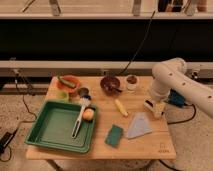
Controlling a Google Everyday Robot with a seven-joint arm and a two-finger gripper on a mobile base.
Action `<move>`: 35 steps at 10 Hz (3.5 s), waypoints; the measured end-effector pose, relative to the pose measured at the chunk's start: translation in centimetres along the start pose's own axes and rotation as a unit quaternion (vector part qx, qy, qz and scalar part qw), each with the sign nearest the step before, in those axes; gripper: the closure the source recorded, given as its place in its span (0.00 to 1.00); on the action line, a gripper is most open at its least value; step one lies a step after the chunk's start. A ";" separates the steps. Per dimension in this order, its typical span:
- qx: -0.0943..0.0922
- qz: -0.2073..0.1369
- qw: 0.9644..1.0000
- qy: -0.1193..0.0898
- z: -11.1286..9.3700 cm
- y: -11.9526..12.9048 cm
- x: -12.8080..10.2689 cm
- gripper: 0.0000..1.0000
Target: Wipe tray with sponge
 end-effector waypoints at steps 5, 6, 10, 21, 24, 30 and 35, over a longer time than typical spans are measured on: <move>-0.008 -0.042 0.999 -0.032 1.1 0.0 -3.2 0.20; -0.011 -0.055 0.998 -0.040 1.6 -0.1 -4.8 0.20; -0.025 -0.124 0.988 -0.089 4.3 0.3 -12.1 0.20; -0.066 -0.229 0.962 -0.133 11.0 4.9 -17.5 0.20; -0.076 -0.241 0.957 -0.140 12.6 5.8 -17.9 0.20; -0.065 -0.250 0.955 -0.149 13.4 6.5 -18.6 0.21; -0.067 -0.251 0.954 -0.150 13.7 6.6 -18.8 0.64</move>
